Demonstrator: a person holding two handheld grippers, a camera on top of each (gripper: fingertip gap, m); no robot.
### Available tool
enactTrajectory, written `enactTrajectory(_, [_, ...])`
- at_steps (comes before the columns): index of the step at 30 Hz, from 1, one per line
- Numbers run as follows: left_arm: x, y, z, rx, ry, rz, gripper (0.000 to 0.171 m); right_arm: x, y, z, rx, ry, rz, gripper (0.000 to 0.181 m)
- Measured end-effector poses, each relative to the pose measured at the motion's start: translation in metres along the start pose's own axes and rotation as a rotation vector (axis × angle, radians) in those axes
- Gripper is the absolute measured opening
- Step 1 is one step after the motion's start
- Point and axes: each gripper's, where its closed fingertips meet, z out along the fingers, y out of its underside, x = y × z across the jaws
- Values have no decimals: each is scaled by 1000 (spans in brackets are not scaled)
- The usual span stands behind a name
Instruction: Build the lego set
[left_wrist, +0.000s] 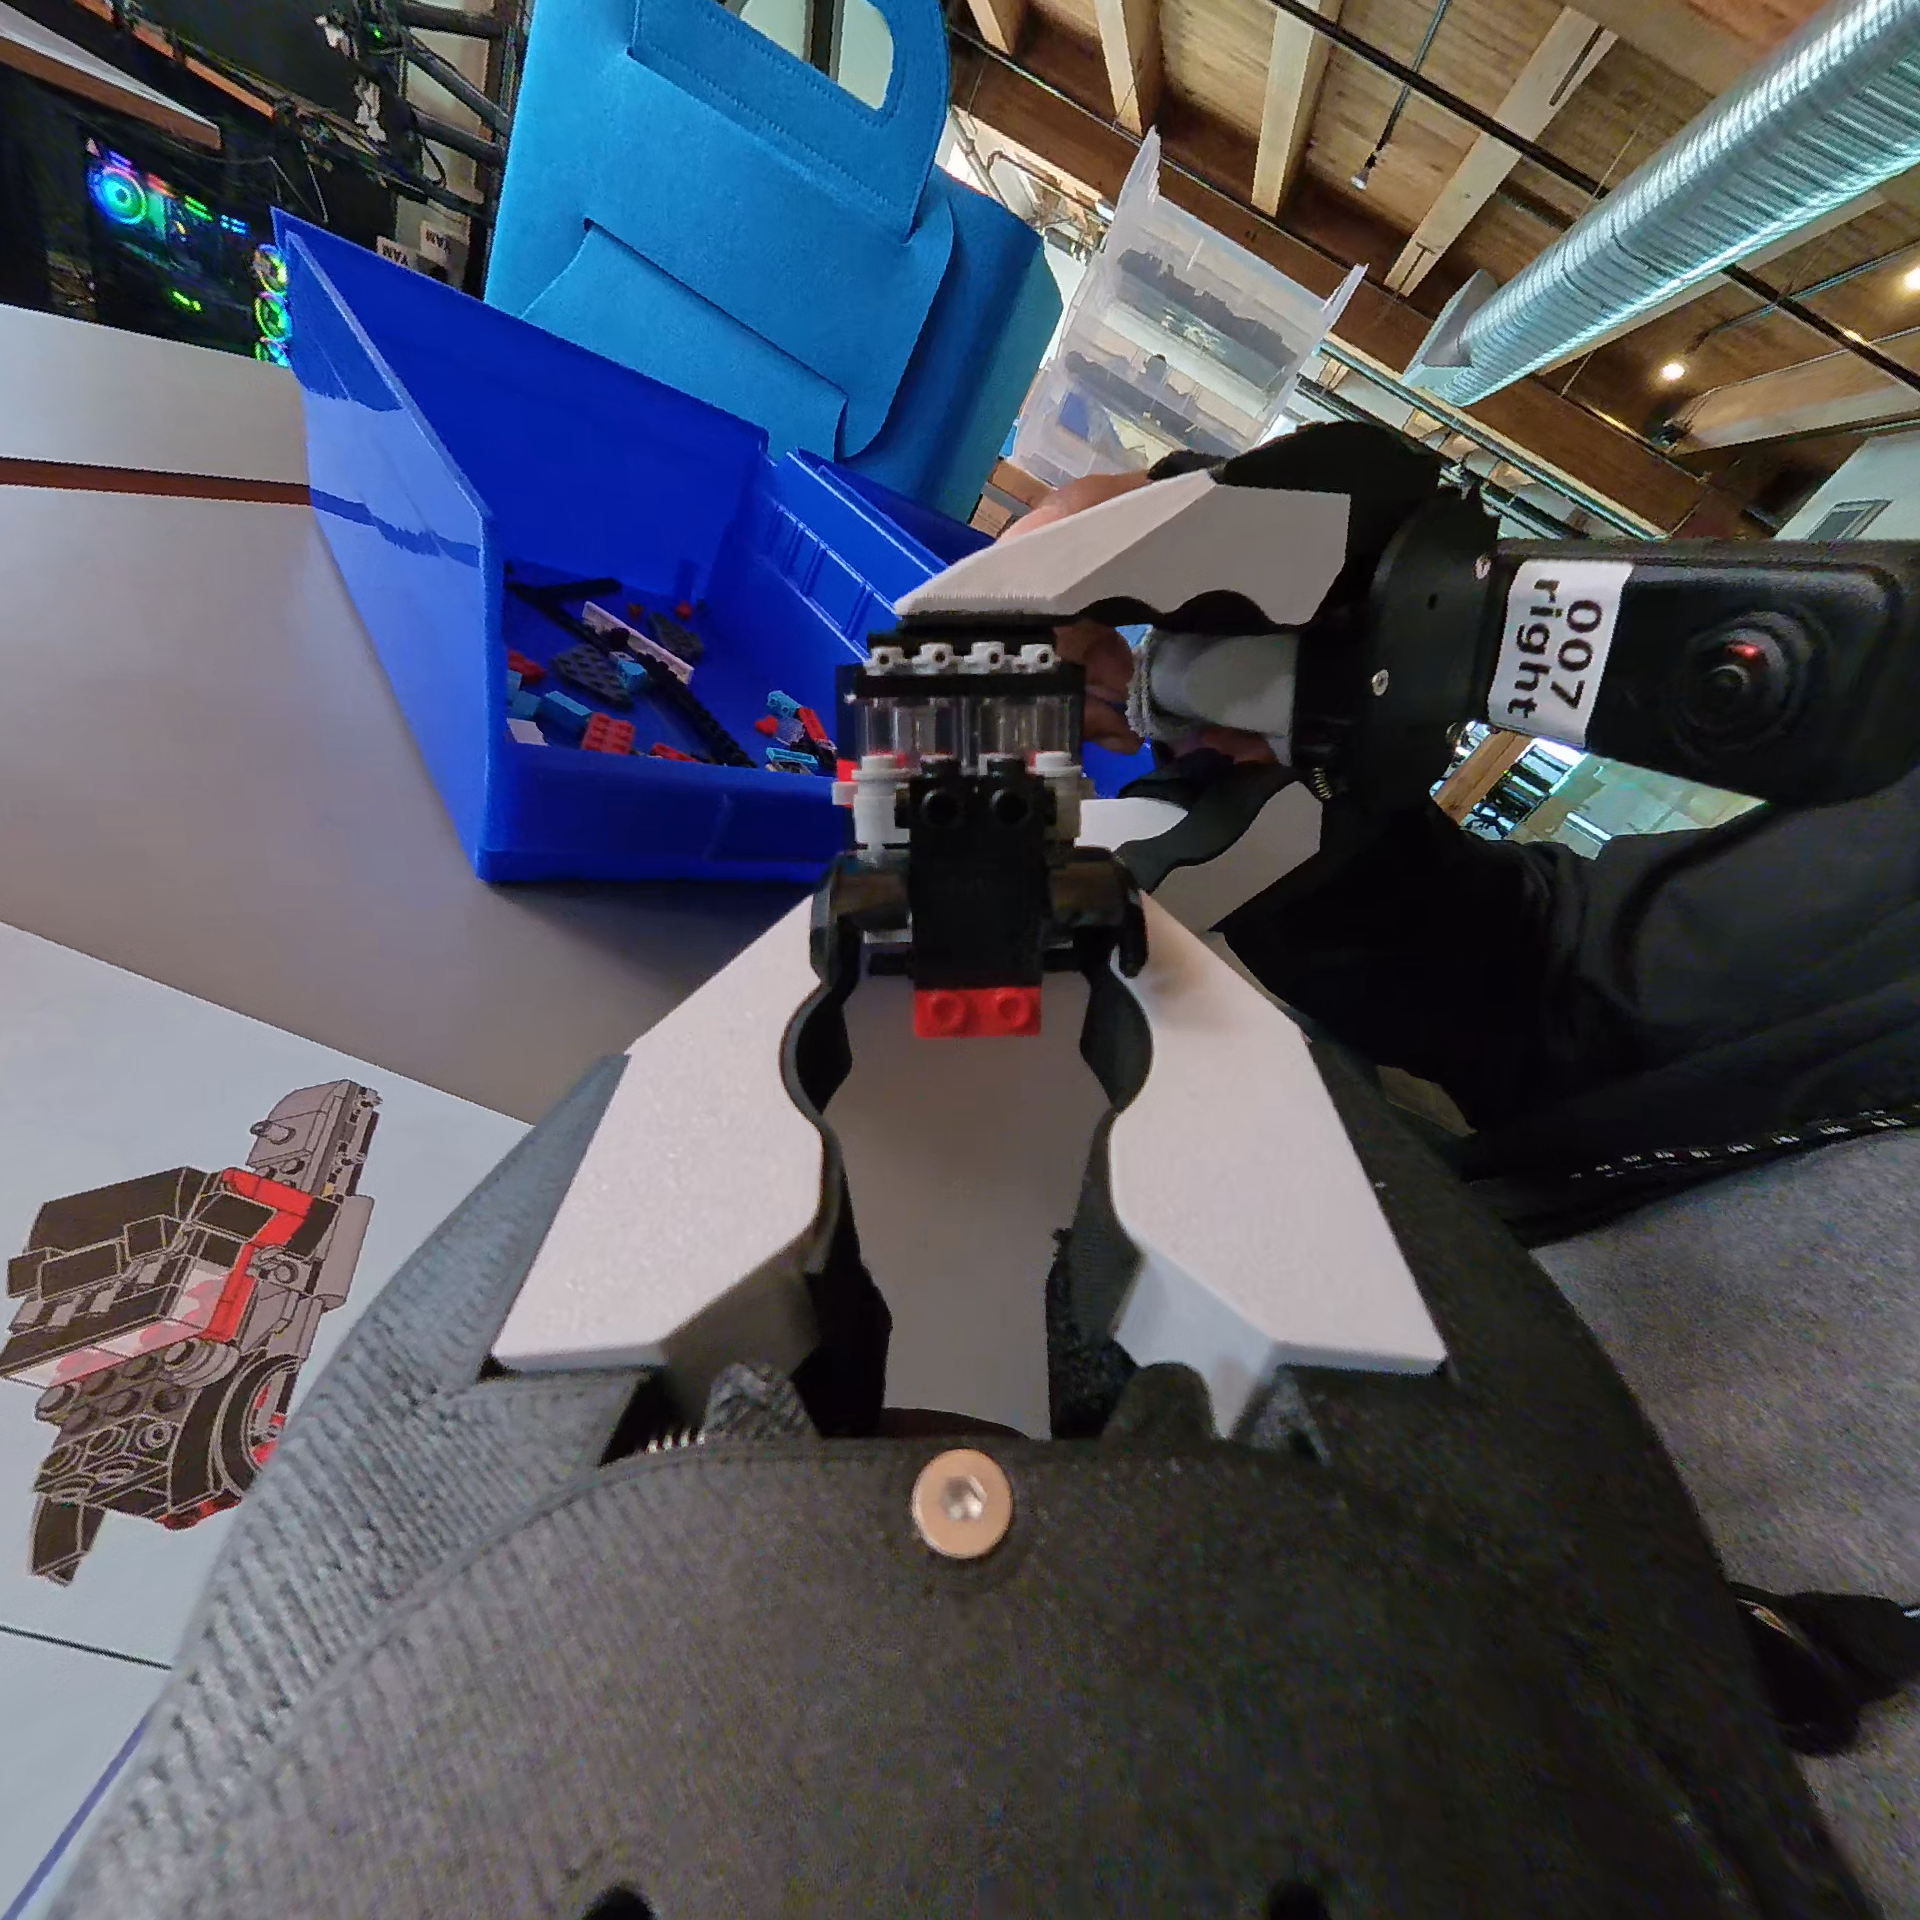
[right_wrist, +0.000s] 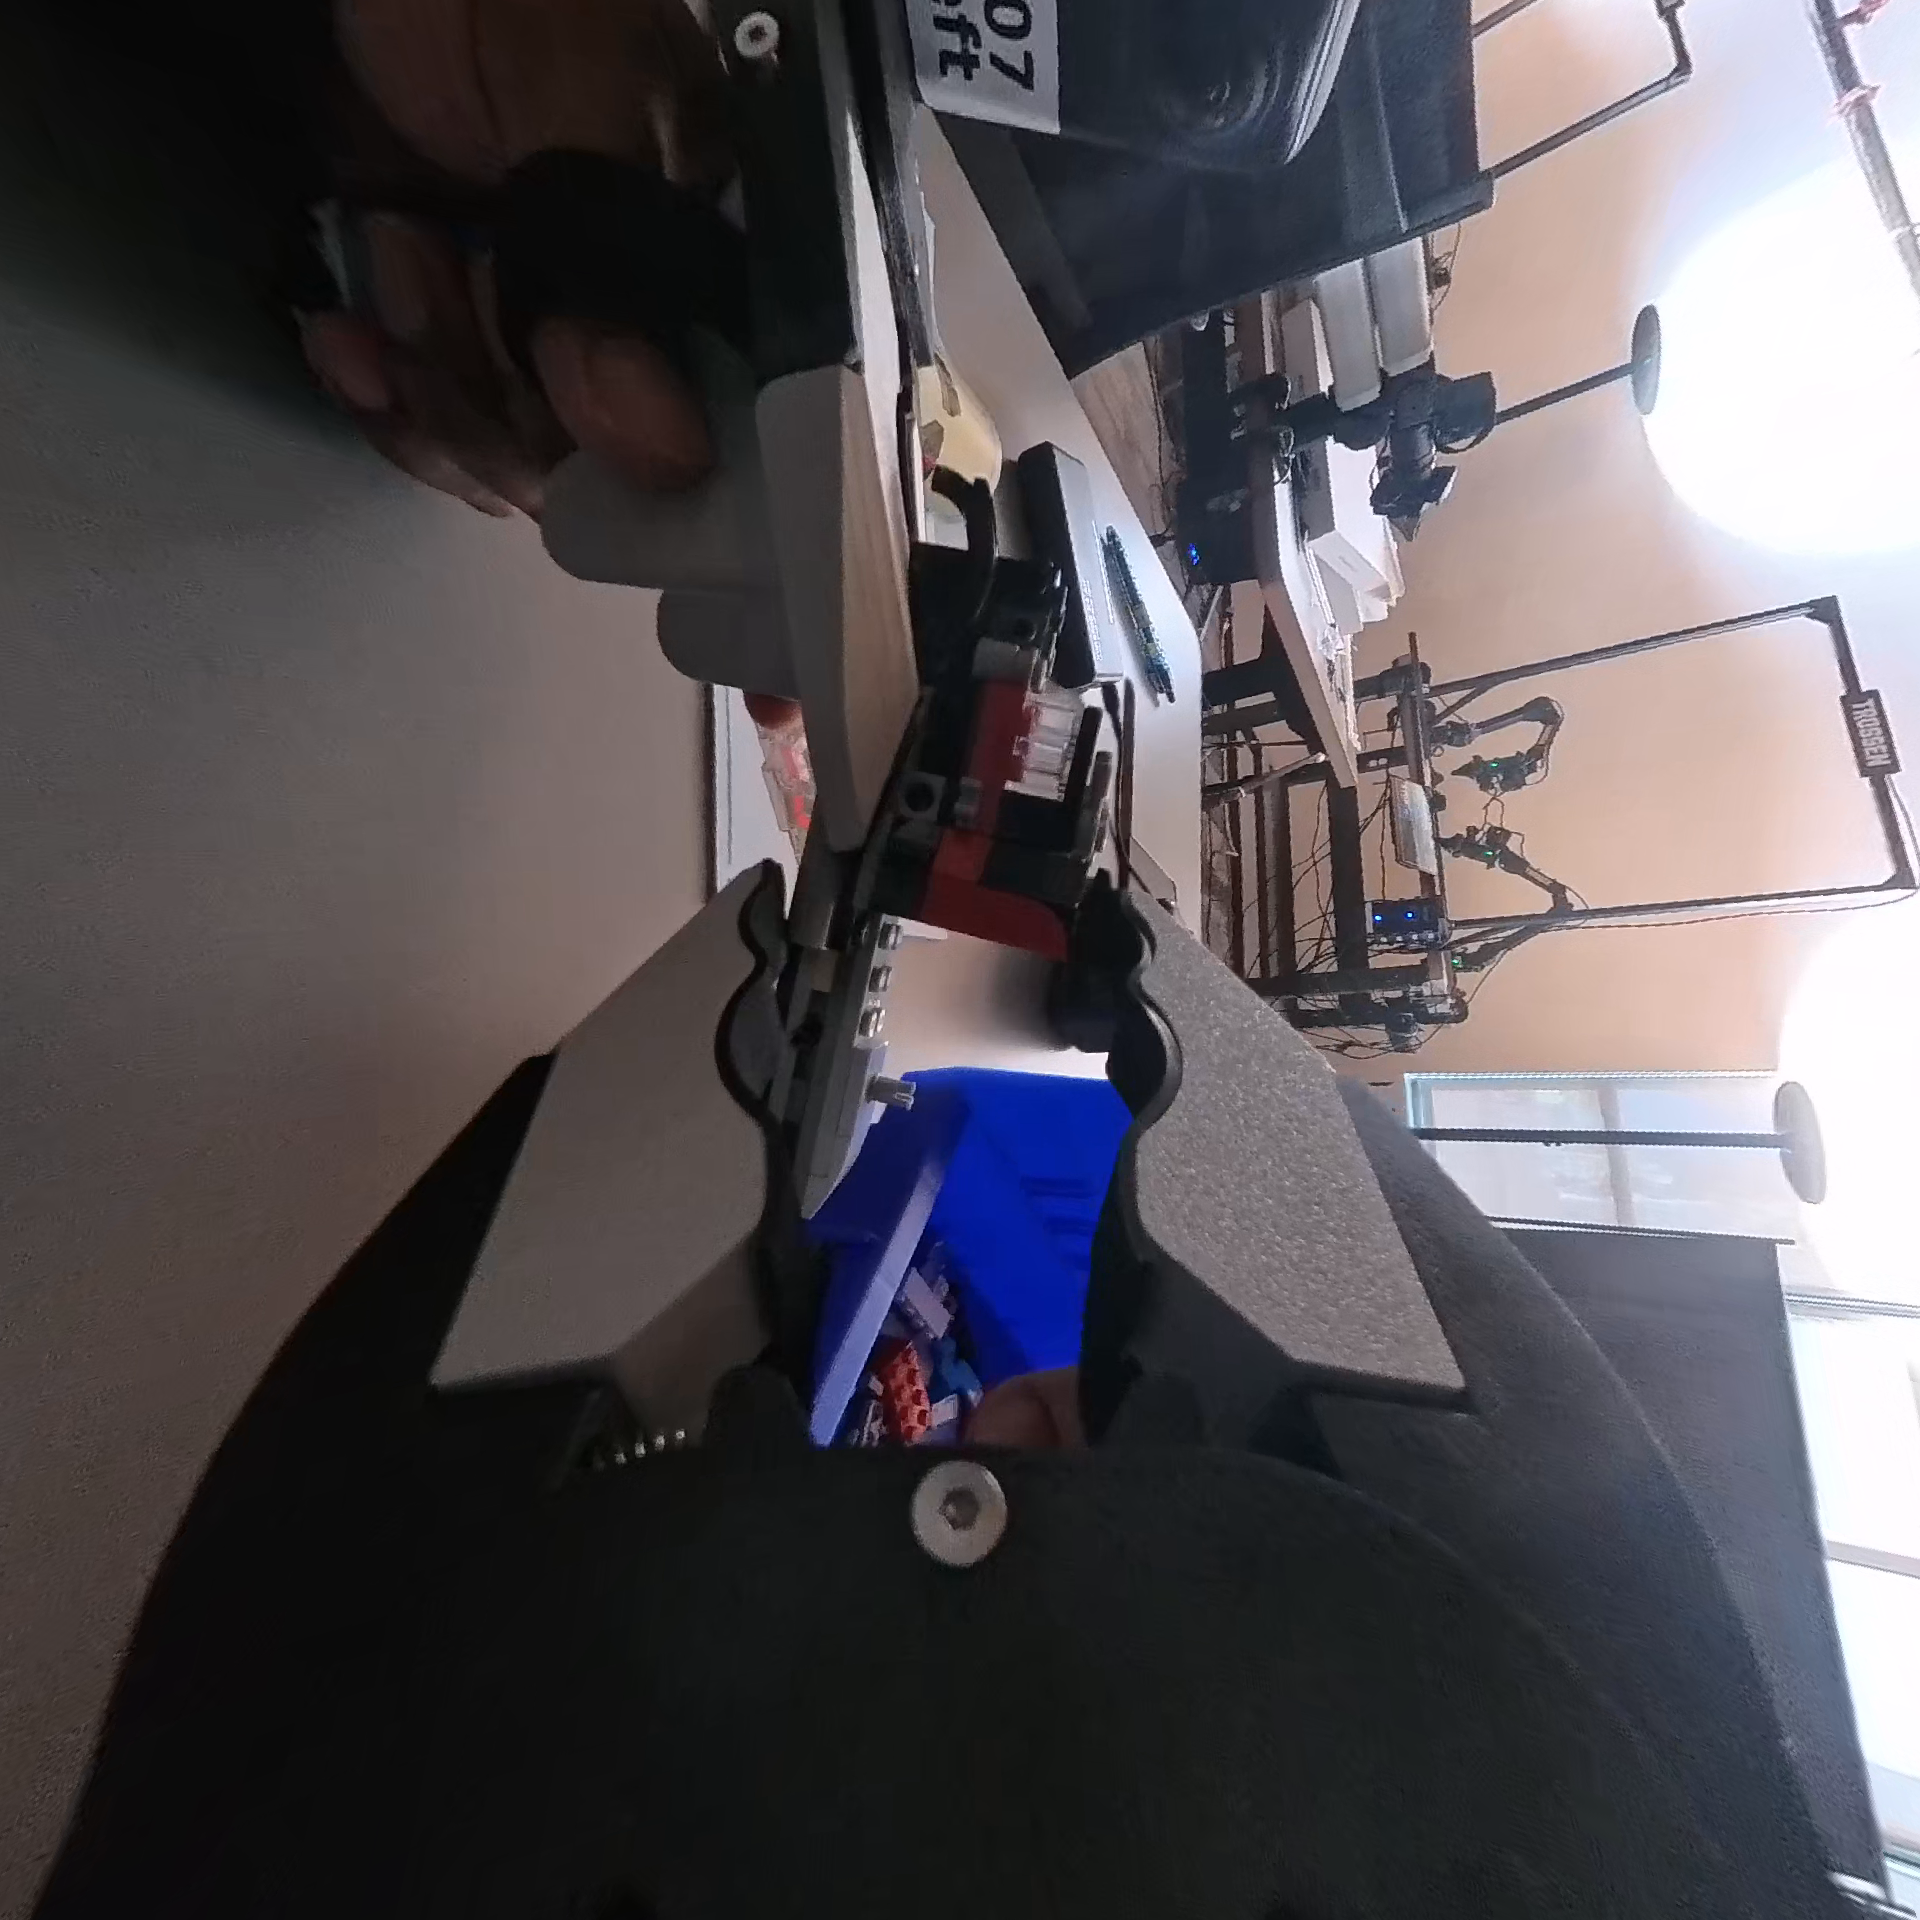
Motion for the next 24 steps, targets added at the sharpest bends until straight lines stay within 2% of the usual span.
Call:
enactTrajectory(9, [2, -9, -6, 67, 15, -14, 43, 8, -7, 4, 29, 64, 60, 64])
enactTrajectory(24, [15, -29, -17, 208, 159, -144, 43, 22, -21, -3, 50, 155, 129, 72])
